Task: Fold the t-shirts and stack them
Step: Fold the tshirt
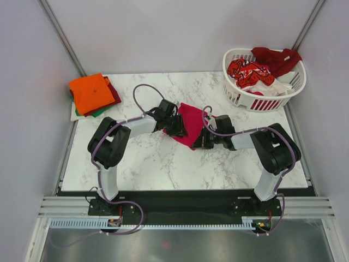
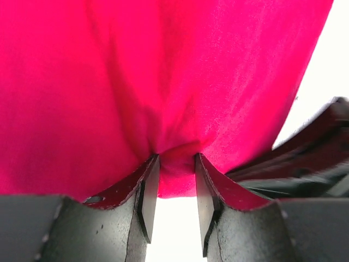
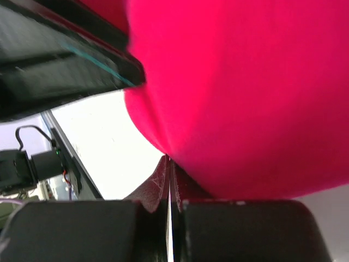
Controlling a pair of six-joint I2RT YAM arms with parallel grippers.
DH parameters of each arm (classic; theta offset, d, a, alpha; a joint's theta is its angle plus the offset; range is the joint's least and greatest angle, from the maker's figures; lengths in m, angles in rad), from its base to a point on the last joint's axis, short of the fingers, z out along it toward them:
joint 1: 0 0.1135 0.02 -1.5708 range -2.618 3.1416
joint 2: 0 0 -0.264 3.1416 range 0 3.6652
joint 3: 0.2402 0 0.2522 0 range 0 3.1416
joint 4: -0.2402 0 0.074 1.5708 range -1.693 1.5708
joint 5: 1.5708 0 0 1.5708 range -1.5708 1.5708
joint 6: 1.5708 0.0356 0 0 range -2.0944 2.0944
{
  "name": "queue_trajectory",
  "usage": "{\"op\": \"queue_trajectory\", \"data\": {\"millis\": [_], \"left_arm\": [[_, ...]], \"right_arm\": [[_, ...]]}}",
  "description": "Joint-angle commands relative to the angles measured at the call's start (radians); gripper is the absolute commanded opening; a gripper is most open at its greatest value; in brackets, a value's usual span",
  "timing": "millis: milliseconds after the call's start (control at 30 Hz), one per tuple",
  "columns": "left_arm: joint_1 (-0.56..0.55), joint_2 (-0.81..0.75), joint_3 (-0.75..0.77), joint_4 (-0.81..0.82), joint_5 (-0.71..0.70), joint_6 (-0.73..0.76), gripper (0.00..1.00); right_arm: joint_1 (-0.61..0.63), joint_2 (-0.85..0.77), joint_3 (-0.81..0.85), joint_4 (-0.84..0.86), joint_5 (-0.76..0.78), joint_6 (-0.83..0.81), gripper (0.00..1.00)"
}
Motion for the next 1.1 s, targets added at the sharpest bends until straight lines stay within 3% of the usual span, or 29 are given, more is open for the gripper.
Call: {"op": "queue_trajectory", "data": {"millis": [0,200,433,533,600,700,867,1067], "left_arm": [[-0.019,0.015,-0.044,-0.091,-0.03,0.016,0.4],[-0.017,-0.014,-0.03,-0.129,0.001,0.122,0.4],[-0.006,-0.134,0.102,-0.329,-0.149,0.254,0.42],[0.003,-0.198,0.143,-0.329,-0.149,0.254,0.42],[0.003,-0.226,0.158,-0.329,-0.149,0.254,0.42],[0.003,-0.283,0.166,-0.329,-0.149,0.254,0.42],[0.004,-0.317,0.152,-0.329,-0.149,0.254,0.42],[0.014,-0.237,0.163,-0.329,-0.149,0.254,0.42]], "right_arm": [[-0.01,0.043,-0.061,0.08,0.055,-0.014,0.0],[-0.013,0.106,-0.162,0.205,0.049,0.023,0.0],[-0.014,0.109,-0.196,0.234,0.024,0.037,0.0],[-0.005,0.022,-0.17,0.061,0.095,-0.02,0.0],[0.032,-0.1,-0.112,-0.15,0.207,-0.109,0.0],[0.049,-0.254,-0.038,-0.334,0.215,-0.155,0.02],[0.049,-0.388,0.096,-0.449,0.166,-0.148,0.14],[0.041,-0.268,0.226,-0.437,0.162,-0.137,0.13]]}}
